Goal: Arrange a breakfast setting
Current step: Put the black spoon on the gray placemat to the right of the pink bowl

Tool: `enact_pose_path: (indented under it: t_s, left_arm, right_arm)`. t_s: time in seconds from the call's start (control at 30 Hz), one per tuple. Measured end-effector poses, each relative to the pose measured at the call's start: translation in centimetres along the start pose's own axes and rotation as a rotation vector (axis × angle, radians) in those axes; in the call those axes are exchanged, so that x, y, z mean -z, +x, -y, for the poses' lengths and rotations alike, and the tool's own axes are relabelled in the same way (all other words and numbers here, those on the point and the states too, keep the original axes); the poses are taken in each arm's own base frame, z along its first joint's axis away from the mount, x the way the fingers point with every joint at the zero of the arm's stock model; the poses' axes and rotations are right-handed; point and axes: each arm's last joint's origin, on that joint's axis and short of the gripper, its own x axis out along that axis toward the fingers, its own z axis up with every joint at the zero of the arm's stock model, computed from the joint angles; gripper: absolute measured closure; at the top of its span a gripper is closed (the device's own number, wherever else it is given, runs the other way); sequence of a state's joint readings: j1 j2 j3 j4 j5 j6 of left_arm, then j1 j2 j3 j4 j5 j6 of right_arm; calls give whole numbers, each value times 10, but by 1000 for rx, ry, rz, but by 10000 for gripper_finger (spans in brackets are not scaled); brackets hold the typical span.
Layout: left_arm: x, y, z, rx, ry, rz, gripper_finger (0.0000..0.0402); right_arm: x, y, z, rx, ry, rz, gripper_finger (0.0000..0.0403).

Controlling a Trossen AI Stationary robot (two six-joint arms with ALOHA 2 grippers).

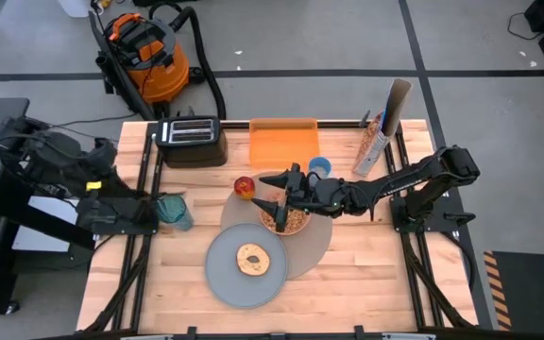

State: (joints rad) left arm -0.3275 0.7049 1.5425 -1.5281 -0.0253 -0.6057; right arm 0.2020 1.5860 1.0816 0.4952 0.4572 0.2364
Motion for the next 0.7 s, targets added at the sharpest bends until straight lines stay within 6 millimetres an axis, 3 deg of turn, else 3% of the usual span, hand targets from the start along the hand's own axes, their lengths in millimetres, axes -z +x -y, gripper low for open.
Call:
enact_pose_path:
  t_s: [0.17, 0.33, 0.53, 0.7]
  left_arm:
    - [-17, 12, 11, 9, 294, 74, 383]
    - [-41, 46, 28, -35, 619, 39, 383]
    - [-66, 106, 45, -128, 949, -119, 383]
    - [-78, 161, 53, -216, 1122, -281, 383]
  right_arm:
    - [-30, 5, -14, -62, 35, -45, 80]
    - [-55, 5, -25, -196, 45, -169, 80]
    - [-55, 3, -25, -279, -15, -285, 93]
    - [-46, 2, -20, -295, -132, -377, 110]
